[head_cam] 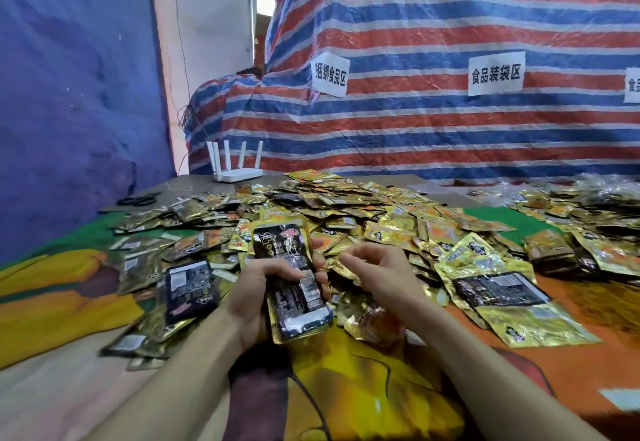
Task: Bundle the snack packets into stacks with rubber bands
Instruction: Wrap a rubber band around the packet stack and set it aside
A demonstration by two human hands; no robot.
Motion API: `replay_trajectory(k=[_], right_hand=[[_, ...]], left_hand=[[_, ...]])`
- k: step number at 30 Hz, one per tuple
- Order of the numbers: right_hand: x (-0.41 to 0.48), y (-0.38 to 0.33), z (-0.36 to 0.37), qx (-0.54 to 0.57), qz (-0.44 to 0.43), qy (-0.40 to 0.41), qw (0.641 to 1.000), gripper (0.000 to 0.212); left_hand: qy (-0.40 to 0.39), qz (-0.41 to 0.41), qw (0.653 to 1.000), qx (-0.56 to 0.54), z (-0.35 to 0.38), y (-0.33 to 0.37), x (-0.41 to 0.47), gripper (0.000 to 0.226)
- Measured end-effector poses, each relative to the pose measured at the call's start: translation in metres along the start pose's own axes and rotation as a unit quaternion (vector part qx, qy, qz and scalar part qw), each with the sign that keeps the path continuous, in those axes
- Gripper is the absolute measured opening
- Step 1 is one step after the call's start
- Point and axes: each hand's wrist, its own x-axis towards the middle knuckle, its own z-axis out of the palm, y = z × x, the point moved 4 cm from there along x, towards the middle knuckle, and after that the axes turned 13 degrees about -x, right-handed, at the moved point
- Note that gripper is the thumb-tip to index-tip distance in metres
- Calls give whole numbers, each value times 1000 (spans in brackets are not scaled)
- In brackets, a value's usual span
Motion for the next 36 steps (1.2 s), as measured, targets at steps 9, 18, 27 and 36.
replay_trajectory(k=[9, 18, 27, 36], right_hand=[[-10, -24, -8, 528, -18, -227, 818, 15], [-7, -14, -6, 320, -1, -64, 945, 43], [-32, -36, 30, 69, -49, -37, 996, 59], [-35, -57, 56, 26, -104, 52, 993, 68]], left_hand=[[-88, -32, 993, -74, 14, -1, -2, 42], [103, 41, 994, 8, -5, -5, 8, 41], [186, 193, 960, -79, -16, 14, 10, 20], [118, 140, 977, -111, -2, 8, 9, 30]])
